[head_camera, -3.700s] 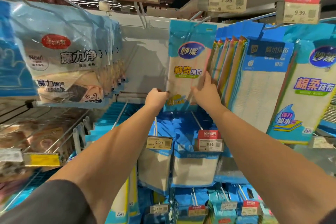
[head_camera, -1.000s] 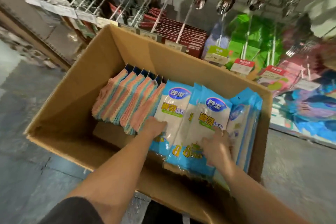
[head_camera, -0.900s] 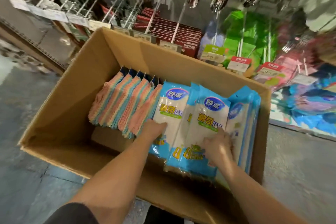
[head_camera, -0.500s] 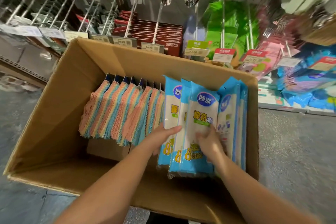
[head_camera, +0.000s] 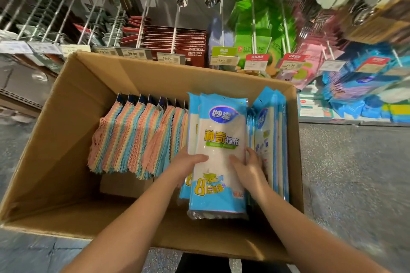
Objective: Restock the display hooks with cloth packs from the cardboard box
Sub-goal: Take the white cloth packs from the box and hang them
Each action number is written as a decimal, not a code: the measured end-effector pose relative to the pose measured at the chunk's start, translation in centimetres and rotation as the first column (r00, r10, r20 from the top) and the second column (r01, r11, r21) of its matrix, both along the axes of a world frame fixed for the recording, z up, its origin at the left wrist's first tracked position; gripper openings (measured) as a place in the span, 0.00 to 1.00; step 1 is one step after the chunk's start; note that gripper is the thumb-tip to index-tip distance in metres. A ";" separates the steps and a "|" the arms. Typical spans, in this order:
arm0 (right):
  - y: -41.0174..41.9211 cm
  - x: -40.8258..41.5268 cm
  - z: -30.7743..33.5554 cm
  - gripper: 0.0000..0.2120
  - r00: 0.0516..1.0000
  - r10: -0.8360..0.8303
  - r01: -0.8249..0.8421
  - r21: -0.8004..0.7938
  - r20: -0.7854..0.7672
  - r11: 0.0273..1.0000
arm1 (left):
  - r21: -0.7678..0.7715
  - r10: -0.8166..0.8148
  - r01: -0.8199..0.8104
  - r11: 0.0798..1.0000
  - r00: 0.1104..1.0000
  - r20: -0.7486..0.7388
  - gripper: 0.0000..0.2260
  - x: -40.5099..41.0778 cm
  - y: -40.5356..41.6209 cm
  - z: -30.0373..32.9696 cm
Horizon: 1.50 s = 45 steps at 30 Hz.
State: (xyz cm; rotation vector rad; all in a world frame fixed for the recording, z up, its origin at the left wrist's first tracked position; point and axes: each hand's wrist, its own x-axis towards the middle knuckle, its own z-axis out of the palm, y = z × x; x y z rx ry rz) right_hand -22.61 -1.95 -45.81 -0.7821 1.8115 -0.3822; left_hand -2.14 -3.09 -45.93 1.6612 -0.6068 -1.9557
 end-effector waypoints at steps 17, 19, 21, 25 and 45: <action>0.2 -10.1 17.6 0.22 0.725 0.025 0.214 -0.260 0.688 0.942 | -0.415 -0.052 0.047 0.909 0.999 -0.003 0.25 -7.9 2.2 20.5; 1.5 -14.3 18.9 0.22 0.699 0.003 0.270 -0.268 0.715 0.925 | -0.437 -0.095 0.075 0.896 0.995 -0.024 0.26 -12.7 2.4 22.0; 3.1 -18.9 20.0 0.22 0.673 -0.050 0.348 -0.256 0.738 0.902 | -0.457 -0.149 0.109 0.883 0.987 -0.052 0.24 -18.1 2.8 23.1; 7.1 -30.0 21.4 0.24 0.625 -0.123 0.462 -0.238 0.771 0.855 | -0.475 -0.297 0.226 0.851 0.952 -0.078 0.25 -30.2 4.3 24.0; 16.3 -76.1 29.0 0.21 0.593 -0.390 0.796 -0.440 0.704 0.416 | -0.662 -0.612 0.452 0.598 0.791 -0.012 0.25 -80.6 3.8 30.5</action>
